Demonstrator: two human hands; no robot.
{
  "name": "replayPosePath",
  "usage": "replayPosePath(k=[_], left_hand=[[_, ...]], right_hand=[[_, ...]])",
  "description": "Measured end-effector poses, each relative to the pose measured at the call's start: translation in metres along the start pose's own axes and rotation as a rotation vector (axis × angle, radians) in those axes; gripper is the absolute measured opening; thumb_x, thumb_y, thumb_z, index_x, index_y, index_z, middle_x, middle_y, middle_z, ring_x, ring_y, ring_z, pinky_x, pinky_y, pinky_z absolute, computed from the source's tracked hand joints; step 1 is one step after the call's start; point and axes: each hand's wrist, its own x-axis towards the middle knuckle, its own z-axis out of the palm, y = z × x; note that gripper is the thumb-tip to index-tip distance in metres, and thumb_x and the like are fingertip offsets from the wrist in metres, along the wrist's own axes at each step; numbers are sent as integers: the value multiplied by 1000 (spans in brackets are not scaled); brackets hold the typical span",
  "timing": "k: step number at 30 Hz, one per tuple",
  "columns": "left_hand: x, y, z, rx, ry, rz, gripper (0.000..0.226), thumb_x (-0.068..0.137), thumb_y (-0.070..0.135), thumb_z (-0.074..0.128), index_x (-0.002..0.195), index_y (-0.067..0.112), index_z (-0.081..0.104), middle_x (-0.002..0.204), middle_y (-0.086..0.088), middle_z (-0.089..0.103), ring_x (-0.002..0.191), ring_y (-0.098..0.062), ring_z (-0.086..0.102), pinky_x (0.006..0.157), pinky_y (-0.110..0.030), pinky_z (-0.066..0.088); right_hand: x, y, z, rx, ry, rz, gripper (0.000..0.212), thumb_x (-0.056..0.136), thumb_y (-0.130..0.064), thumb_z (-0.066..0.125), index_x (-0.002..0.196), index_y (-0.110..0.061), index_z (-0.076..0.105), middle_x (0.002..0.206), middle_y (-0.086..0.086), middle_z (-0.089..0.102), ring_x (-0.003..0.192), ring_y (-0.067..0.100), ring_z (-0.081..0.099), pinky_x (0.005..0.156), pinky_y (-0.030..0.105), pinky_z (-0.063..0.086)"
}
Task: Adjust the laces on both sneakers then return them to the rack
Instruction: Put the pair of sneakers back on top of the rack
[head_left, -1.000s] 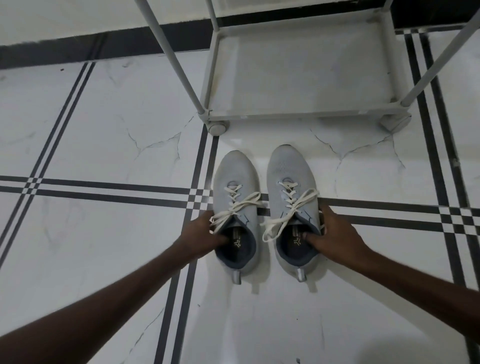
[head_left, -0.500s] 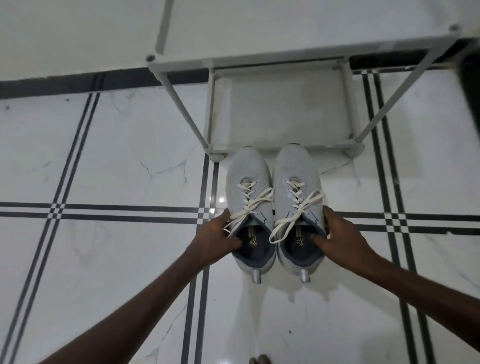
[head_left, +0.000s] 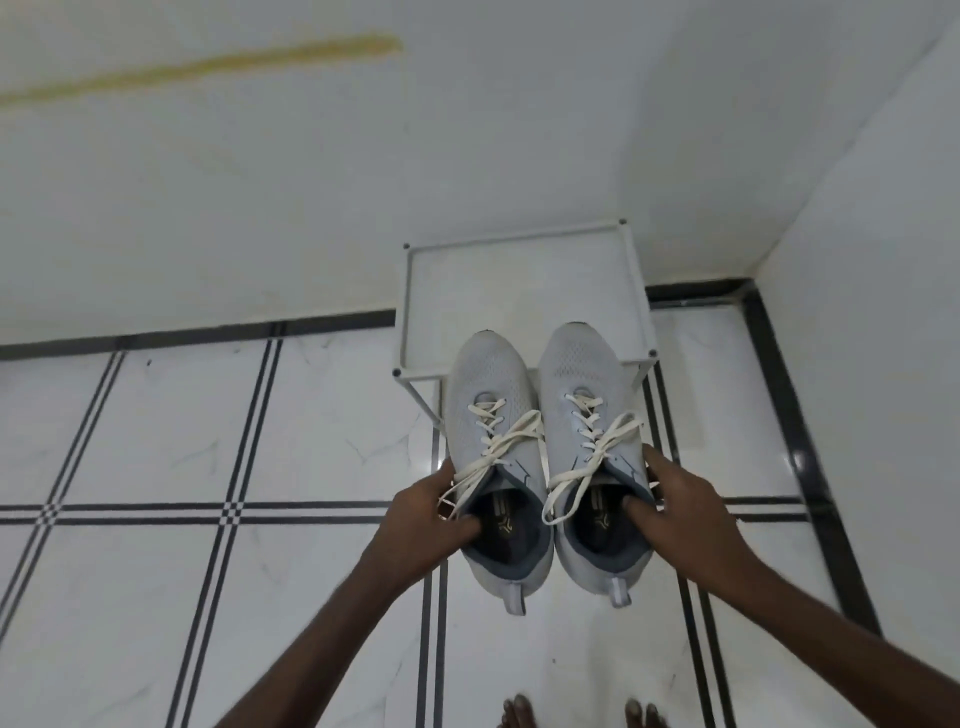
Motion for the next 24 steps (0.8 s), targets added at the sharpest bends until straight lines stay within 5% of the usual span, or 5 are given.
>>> replayPosePath(k=[3, 11, 24], left_hand=[[-16, 54, -33, -3, 69, 11, 41, 70, 20, 64, 109, 33, 64, 81, 6, 70, 65, -2, 60, 56, -9, 45], [36, 134, -100, 24, 168, 70, 33, 77, 19, 65, 108, 29, 64, 75, 14, 64, 65, 1, 57, 52, -3, 39], [294, 66, -127, 33, 67, -22, 58, 68, 30, 58, 125, 19, 57, 97, -3, 69, 82, -21, 62, 60, -10, 39]], right_hand=[[-3, -42, -49, -2, 24, -26, 37, 75, -32, 55, 111, -23, 56, 91, 0, 68, 80, 21, 64, 75, 43, 53], [71, -110, -116, 15, 66, -62, 30, 82, -18, 60, 112, -18, 57, 91, 5, 67, 79, 24, 61, 68, 33, 47], [311, -90, -32, 15, 16, 106, 24, 82, -4, 57, 104, -8, 51, 90, 11, 63, 82, 32, 60, 68, 33, 41]])
